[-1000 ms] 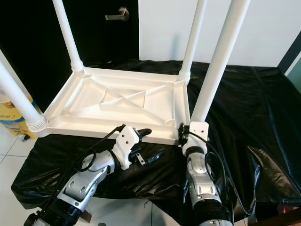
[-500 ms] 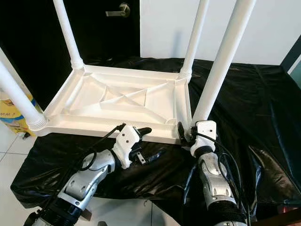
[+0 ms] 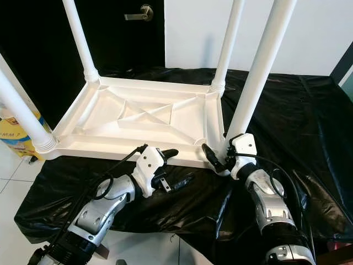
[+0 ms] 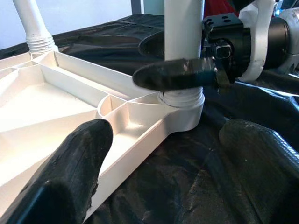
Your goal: Building children table
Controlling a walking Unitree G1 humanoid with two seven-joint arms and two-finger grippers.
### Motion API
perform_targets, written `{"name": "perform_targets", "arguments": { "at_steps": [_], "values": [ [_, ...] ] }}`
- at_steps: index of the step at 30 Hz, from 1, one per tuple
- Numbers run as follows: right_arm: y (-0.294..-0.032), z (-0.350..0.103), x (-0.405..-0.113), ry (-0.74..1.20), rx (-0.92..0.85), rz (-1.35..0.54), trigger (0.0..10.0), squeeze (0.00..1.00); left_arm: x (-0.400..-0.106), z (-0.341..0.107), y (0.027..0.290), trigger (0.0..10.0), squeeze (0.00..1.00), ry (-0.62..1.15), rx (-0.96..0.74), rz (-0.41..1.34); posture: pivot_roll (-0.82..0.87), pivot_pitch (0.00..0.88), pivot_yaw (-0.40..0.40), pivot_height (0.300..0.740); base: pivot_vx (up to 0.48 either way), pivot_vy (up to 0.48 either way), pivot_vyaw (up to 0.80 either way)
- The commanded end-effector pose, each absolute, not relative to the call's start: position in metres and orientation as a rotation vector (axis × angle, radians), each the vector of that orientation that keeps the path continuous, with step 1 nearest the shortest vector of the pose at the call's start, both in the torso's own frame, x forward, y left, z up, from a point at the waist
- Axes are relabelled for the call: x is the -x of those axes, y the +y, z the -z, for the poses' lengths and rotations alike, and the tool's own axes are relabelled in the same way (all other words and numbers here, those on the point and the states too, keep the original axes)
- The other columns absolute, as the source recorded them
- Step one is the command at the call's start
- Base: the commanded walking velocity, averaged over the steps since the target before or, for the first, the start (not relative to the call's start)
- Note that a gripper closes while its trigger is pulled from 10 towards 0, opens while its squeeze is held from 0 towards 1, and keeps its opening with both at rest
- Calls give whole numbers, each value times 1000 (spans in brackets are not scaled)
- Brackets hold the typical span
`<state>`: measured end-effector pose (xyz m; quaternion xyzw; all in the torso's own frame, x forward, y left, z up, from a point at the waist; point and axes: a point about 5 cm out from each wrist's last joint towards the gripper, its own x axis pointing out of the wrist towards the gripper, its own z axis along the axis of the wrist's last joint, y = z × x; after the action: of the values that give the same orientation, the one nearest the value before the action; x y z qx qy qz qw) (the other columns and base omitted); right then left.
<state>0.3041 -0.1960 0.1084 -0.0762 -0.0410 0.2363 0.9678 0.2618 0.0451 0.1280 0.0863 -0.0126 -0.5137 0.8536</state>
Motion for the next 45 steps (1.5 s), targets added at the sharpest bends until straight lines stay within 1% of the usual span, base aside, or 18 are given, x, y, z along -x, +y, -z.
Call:
{"name": "perform_targets", "arguments": {
  "at_steps": [1,2,3,12,13,19,23,25,26,28,32,33,35,39,42,45],
  "values": [
    [-194,-108,-306,-72,170,-501,2078,0,-264,-127,46,10000,0,-15,-200,1071,7,0,-40,740,0,0,0],
    [-195,-107,-306,-67,173,-517,2078,0,-265,-127,46,10000,0,-16,-201,1069,7,0,-40,740,0,0,0],
    [-196,-105,-306,-60,176,-526,0,0,-264,-127,47,10000,0,-15,-201,1065,11,0,-43,740,0,0,0],
    [-199,-96,-302,-32,143,-492,0,0,-264,-126,47,10000,0,-13,-195,1059,3,0,-45,740,0,0,0],
    [-199,-95,-301,-29,133,-478,10000,0,-264,-126,47,10000,0,-13,-194,1059,0,0,-47,740,0,0,0],
    [-198,-91,-298,-23,109,-410,10000,0,-263,-126,46,10000,0,-13,-191,1060,-4,0,-47,740,0,0,0],
    [-194,-88,-295,-22,50,-271,10000,0,-262,-125,45,10000,0,-12,-186,1064,-3,0,-48,740,0,0,0],
    [-194,-88,-295,-22,50,-271,10000,0,-262,-125,45,10000,0,-12,-186,1064,-3,0,-48,740,0,0,0],
    [-193,-85,-294,-12,45,-190,10000,0,-262,-125,46,10000,0,-10,-187,1063,0,0,-50,740,0,0,0],
    [-193,-85,-294,-12,45,-190,10000,0,-262,-125,46,10000,0,-10,-187,1063,0,0,-50,740,0,0,0],
    [-188,-75,-290,32,16,36,10000,0,-264,-125,47,10000,0,-13,-193,1057,13,0,-65,740,0,0,0],
    [-188,-75,-290,32,16,36,10000,0,-264,-125,47,10000,0,-13,-193,1057,13,0,-65,740,0,0,0],
    [-186,-75,-289,33,12,124,10000,0,-264,-125,47,10000,0,-13,-194,1055,19,0,-69,740,0,0,0],
    [-178,-74,-287,39,-22,186,10000,0,-263,-125,47,10000,0,-13,-193,1053,22,0,-72,740,0,0,0],
    [-171,-76,-287,32,-36,168,10000,0,-262,-124,47,10000,0,-12,-193,1054,19,0,-74,740,0,0,0],
    [-170,-77,-287,29,-37,167,10000,0,-262,-124,47,10000,0,-12,-193,1054,19,0,-74,740,0,0,0]
  ]
}}
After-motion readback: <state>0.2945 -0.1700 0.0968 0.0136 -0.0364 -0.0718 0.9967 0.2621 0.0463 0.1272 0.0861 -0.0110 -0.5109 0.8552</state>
